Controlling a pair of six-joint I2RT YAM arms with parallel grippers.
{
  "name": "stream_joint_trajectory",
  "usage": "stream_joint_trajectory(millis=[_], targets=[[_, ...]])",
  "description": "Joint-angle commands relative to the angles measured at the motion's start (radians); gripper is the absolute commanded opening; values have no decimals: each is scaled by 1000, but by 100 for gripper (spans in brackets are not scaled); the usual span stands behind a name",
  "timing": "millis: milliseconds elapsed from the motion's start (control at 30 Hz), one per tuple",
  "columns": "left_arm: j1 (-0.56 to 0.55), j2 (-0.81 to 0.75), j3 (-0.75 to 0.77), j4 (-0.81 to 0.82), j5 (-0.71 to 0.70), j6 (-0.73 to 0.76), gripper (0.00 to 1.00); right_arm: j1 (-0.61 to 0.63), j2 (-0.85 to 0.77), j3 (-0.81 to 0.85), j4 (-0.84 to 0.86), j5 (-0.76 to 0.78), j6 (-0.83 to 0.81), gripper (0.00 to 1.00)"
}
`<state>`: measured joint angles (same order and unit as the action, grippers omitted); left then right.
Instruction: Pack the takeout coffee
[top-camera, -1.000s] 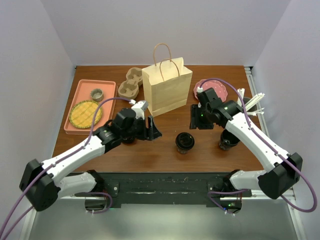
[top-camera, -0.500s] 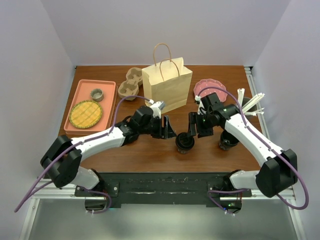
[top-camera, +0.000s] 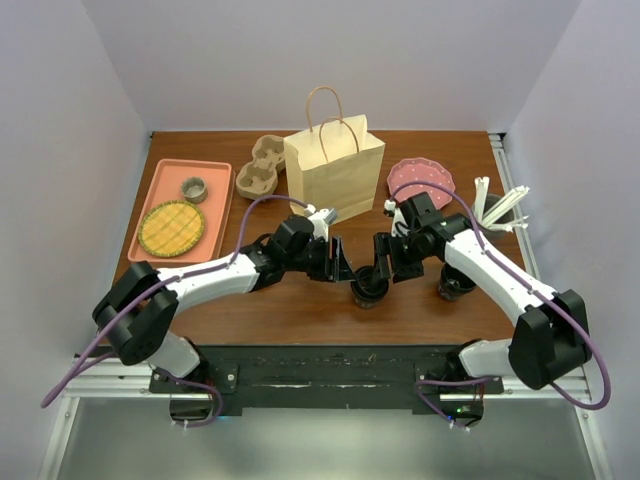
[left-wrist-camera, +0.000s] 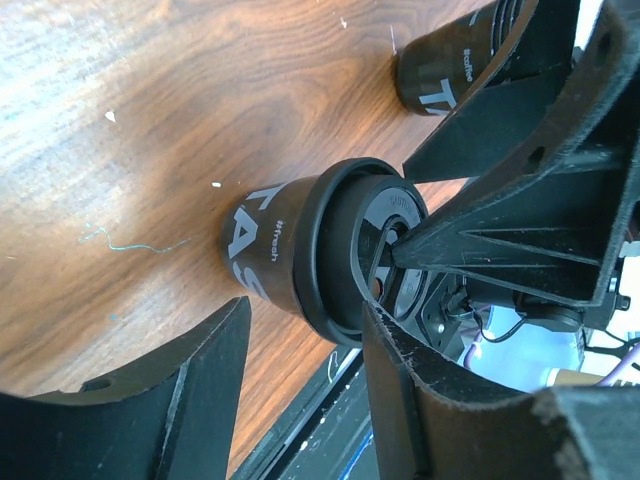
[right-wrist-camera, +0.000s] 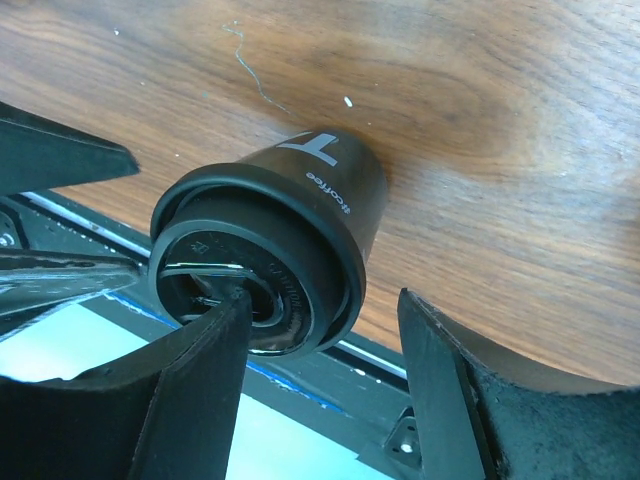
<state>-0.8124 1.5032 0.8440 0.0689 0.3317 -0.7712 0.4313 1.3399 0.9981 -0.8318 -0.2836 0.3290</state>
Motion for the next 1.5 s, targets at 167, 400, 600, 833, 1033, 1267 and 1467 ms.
stream_joint_trajectory(millis=[167,400,600,833,1033,1267,1467], targets=[[-11,8,-37,60,-14,-33,48,-3,-10,-88,112,-68,13,61],[-11,2,-49,36,-43,-30,45,-3,-15,-133,183,-80,35,54],[-11,6,-45,11,-83,-25,45,-3,21,-161,217,-75,28,48],[-10,-23,22,-113,-155,-14,49,-8,35,-185,235,-72,-27,47],[5,-87,72,-285,-266,-30,52,-9,106,-153,249,-183,-93,47],[70,-159,67,-348,-270,-7,52,-11,195,-70,212,-247,-189,48],[140,-201,4,-244,-93,84,53,-8,226,-35,211,-275,-223,48]])
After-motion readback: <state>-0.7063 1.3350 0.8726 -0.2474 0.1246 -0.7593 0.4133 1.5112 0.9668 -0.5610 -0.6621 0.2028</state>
